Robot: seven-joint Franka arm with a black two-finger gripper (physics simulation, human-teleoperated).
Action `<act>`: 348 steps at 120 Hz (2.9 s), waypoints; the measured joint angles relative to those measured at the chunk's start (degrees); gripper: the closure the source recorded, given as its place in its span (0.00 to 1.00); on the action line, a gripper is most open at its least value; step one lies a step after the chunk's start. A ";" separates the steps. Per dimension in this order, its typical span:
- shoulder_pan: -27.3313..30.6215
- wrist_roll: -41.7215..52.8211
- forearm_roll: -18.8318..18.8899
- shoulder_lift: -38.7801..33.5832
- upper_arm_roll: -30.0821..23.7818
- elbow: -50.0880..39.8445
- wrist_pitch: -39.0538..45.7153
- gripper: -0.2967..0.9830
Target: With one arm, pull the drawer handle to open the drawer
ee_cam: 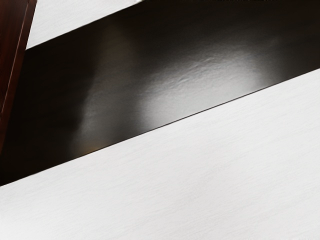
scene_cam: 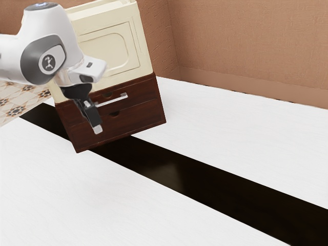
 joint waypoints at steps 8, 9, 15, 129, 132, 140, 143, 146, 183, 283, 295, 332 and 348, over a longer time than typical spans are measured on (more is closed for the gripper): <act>0.28 2.23 0.05 0.19 -0.11 0.45 0.43 0.23; 0.34 2.48 0.04 0.26 -0.16 0.50 0.49 0.23; 0.85 3.95 -0.01 1.80 -0.43 2.27 0.81 0.23; 2.91 14.65 0.98 16.86 -1.12 14.57 7.75 0.23; 2.92 14.79 1.25 16.91 -1.10 14.58 8.13 0.23; 2.97 15.13 1.92 17.41 -0.94 14.58 9.25 0.23; 2.97 15.24 2.10 17.56 -0.90 14.58 9.67 0.23; 2.97 15.35 2.25 17.66 -0.84 14.58 10.09 0.23; 2.93 16.34 4.08 19.36 1.20 14.60 14.38 0.23; 2.99 17.33 4.40 21.02 1.95 13.89 18.31 0.36; 3.03 17.14 4.18 21.00 2.00 13.84 18.30 0.37; 3.23 16.12 2.13 20.98 2.11 13.71 17.67 0.38; 3.19 15.45 1.63 20.94 2.01 13.70 17.03 0.38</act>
